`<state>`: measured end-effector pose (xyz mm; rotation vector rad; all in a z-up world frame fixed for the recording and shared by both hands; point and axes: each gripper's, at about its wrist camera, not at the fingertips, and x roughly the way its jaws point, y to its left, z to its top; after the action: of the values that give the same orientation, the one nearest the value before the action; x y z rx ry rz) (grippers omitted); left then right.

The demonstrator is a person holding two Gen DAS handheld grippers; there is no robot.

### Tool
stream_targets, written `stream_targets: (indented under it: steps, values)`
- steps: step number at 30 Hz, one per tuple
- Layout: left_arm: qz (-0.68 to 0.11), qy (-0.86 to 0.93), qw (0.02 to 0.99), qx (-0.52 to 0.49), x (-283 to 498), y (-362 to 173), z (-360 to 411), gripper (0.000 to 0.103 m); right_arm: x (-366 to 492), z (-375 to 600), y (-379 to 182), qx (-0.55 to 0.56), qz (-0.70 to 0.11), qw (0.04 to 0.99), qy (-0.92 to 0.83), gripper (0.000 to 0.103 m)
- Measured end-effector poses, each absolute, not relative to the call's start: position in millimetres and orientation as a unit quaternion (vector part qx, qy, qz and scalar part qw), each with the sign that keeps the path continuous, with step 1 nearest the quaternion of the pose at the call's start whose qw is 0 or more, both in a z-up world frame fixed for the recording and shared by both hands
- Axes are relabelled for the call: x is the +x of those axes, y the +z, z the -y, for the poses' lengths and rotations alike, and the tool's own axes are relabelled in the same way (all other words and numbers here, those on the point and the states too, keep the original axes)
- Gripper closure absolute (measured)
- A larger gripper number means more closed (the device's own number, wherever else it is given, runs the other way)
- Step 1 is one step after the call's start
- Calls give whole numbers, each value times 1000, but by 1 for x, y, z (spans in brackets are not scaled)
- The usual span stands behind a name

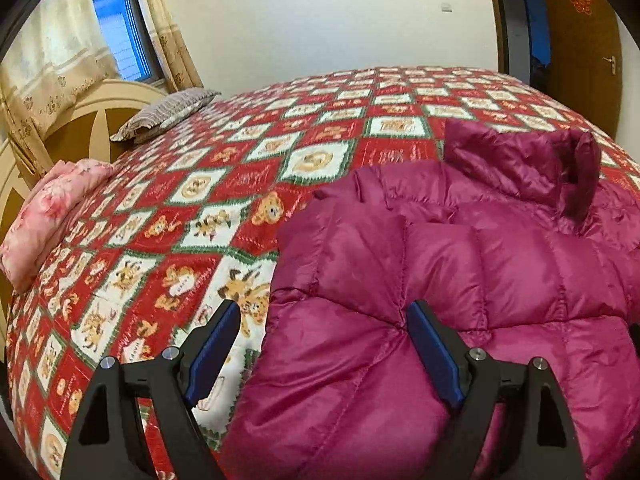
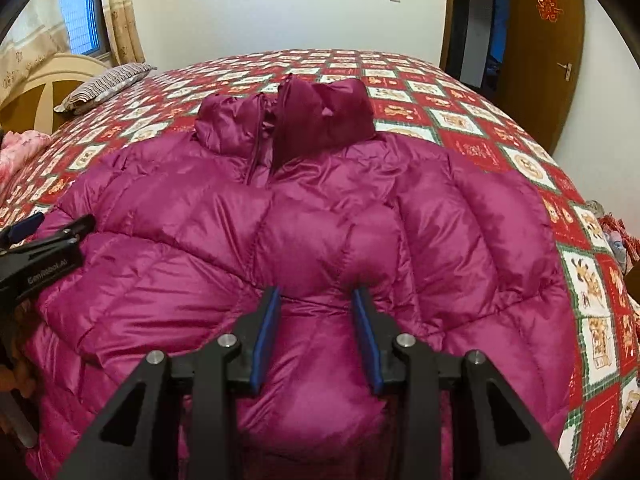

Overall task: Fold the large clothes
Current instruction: 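Move both tools to the jacket hem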

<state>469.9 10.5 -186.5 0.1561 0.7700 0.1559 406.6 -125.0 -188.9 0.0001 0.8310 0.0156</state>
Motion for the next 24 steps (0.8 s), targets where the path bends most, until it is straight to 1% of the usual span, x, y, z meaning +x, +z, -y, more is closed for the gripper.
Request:
stream_targets:
  steps: [6, 8, 10, 11, 12, 14, 16, 18, 21, 24]
  values:
    - [-388, 83, 914, 83, 477, -196, -9, 16, 408, 124, -188, -4, -407, 913, 5, 61]
    - [-383, 86, 916, 85, 474, -194, -9, 15, 410, 125, -181, -4, -421, 907, 13, 58]
    - [-378, 81, 920, 68, 471, -192, -14, 15, 416, 135, -165, 32, -425, 904, 27, 54]
    - [-375, 78, 923, 47, 467, -189, -19, 15, 420, 142, -153, 57, -416, 907, 27, 47]
    - [-370, 73, 926, 32, 463, -187, -22, 15, 424, 147, -144, 73, -409, 910, 23, 36]
    - [-358, 61, 932, 4, 456, -182, -26, 15, 444, 161, -118, 114, -388, 914, 7, 24]
    - [-343, 50, 938, -12, 451, -178, -29, 15, 474, 169, -98, 139, -380, 915, -4, 23]
    - [-332, 51, 941, -23, 448, -176, -32, 15, 506, 172, -93, 156, -391, 907, -13, 23]
    - [-328, 51, 942, -46, 447, -175, -38, 15, 556, 173, -102, 186, -427, 884, -29, 23]
    - [-330, 56, 940, -69, 449, -178, -46, 15, 586, 167, -125, 175, -474, 861, -53, 23]
